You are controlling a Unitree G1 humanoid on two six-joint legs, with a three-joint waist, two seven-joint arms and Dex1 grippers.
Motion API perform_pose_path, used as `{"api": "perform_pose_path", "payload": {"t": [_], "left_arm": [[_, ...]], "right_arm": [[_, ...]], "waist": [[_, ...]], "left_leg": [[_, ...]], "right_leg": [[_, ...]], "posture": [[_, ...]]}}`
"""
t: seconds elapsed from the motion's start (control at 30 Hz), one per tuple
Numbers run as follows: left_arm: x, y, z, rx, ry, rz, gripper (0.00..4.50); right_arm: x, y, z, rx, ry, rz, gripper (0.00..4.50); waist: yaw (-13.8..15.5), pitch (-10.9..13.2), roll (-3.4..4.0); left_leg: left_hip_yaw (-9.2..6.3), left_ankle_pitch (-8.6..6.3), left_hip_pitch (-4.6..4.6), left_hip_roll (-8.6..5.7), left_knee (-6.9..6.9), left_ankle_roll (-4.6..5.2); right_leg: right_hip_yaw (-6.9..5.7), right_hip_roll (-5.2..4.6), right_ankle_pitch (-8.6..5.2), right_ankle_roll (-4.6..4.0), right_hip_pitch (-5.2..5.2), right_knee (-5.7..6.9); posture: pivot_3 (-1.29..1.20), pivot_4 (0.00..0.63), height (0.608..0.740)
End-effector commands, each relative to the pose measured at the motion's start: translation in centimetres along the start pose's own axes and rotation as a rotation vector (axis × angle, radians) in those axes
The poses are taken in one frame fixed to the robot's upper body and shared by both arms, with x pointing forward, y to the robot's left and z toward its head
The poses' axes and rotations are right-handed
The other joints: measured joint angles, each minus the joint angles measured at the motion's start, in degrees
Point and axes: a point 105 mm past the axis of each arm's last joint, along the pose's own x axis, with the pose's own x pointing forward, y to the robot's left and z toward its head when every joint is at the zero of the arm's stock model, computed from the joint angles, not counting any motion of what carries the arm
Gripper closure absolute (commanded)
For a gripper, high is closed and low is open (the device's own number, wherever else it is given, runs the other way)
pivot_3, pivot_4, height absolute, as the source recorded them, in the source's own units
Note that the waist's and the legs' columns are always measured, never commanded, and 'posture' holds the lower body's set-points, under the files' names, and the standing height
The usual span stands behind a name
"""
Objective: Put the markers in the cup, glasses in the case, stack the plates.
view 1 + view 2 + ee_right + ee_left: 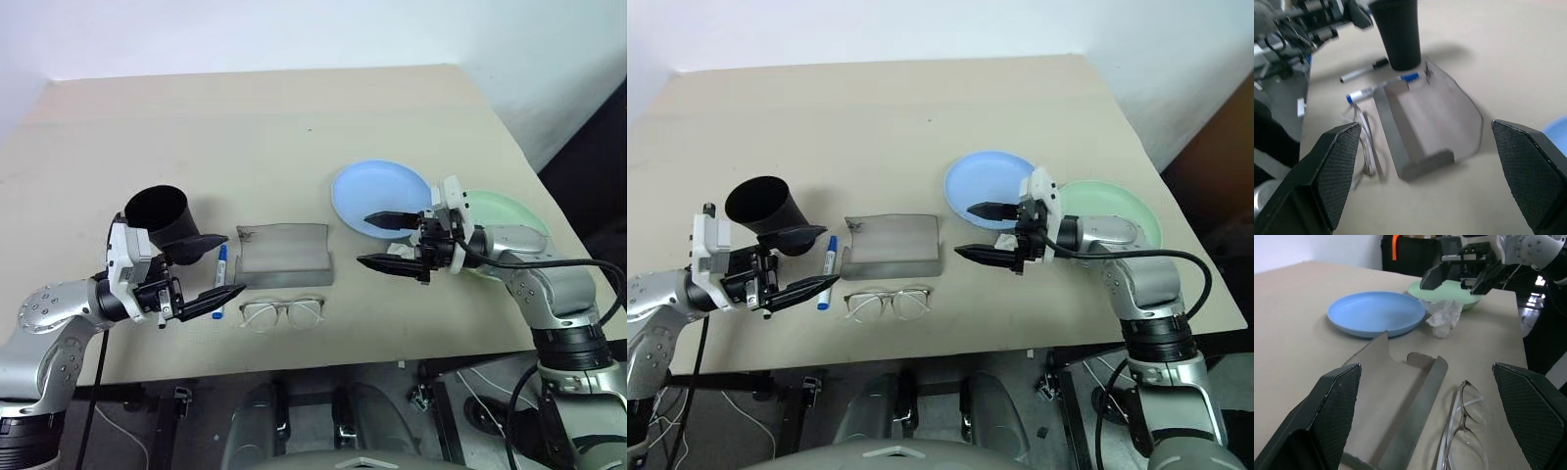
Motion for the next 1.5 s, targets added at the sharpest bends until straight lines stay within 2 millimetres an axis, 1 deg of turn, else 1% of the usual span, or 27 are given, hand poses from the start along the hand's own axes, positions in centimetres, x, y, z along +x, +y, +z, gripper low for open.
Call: {"api": "perform_pose_path", "payload": {"t": [0.03,0.23,0.4,0.6,0.7,0.77,0.9,1.07,1.27,1.5], "left_arm": [[0.7,0.3,0.3,0.035,-0.017,-0.024,0.01],[1.9,0.6,0.0,0.044,-0.025,-0.068,0.01],[2.1,0.8,0.1,0.048,-0.034,-0.093,0.01],[3.5,0.6,0.0,0.059,-0.046,-0.140,0.01],[4.6,0.5,-0.1,0.054,-0.058,-0.171,0.01],[4.8,0.8,-0.2,0.044,-0.051,-0.178,0.01],[5.0,1.5,-0.5,0.050,-0.030,-0.206,0.01],[6.6,1.5,-0.2,0.065,-0.041,-0.250,0.01],[7.6,0.5,0.6,0.083,-0.071,-0.300,0.01],[8.4,-0.2,0.6,0.073,-0.106,-0.296,0.01]], "right_arm": [[-0.8,-0.1,1.2,-0.061,-0.027,-0.033,0.00],[-1.1,0.0,1.5,-0.062,-0.033,-0.048,0.00],[-1.7,-0.3,1.4,-0.058,-0.020,-0.089,0.00],[-3.9,-1.3,1.4,-0.037,-0.007,-0.193,0.00],[-5.6,-2.3,0.9,-0.003,0.039,-0.280,0.00],[-6.4,-2.4,0.9,0.013,0.060,-0.309,0.00],[-8.3,-2.7,-0.4,0.053,0.200,-0.383,0.00],[-10.2,-2.5,-1.7,0.136,0.333,-0.425,0.00],[-11.4,-2.4,-2.2,0.154,0.357,-0.463,0.00],[-11.4,-2.4,-3.0,0.133,0.395,-0.471,0.00]], "waist": [[0.1,0.0,0.00],[0.9,0.0,0.00],[1.1,0.0,0.00],[1.3,0.0,0.00],[1.3,0.0,0.00],[1.3,0.0,0.00],[1.2,0.0,0.00],[1.3,0.0,0.00],[1.2,0.0,-0.01],[1.3,0.0,-0.01]], "left_leg": [[0.00,0.00,0.00,0.00,0.02,0.00],[0.01,0.02,0.02,0.02,0.04,0.04],[0.00,0.03,0.03,0.02,0.07,0.05],[0.00,0.03,0.04,0.01,0.14,0.06],[0.01,0.03,0.11,0.01,0.14,0.06],[0.00,0.03,0.12,0.02,0.14,0.06],[0.01,0.04,0.12,0.02,0.11,0.07],[0.00,0.04,0.12,0.02,0.16,0.08],[0.00,0.04,0.11,0.02,0.17,0.08],[0.00,0.05,0.15,0.03,0.20,0.08]], "right_leg": [[0.00,0.02,0.00,0.00,0.00,0.00],[0.00,0.08,0.01,0.03,0.04,0.02],[-0.01,0.11,0.03,0.07,0.07,0.03],[-0.01,0.10,0.06,0.14,0.13,0.02],[-0.01,0.10,0.07,0.14,0.20,0.02],[-0.01,0.12,0.07,0.14,0.22,0.03],[-0.01,0.15,0.06,0.15,0.20,0.03],[-0.01,0.16,0.08,0.19,0.23,0.03],[-0.01,0.17,0.08,0.23,0.23,0.02],[-0.01,0.21,0.09,0.27,0.28,0.03]], "posture": [[0.00,0.150,0.715],[0.00,0.150,0.715],[0.00,0.150,0.715],[0.00,0.150,0.715],[0.00,0.150,0.715],[0.00,0.150,0.715],[0.00,0.150,0.715],[0.00,0.150,0.715],[0.00,0.150,0.715],[0.00,0.150,0.715]]}}
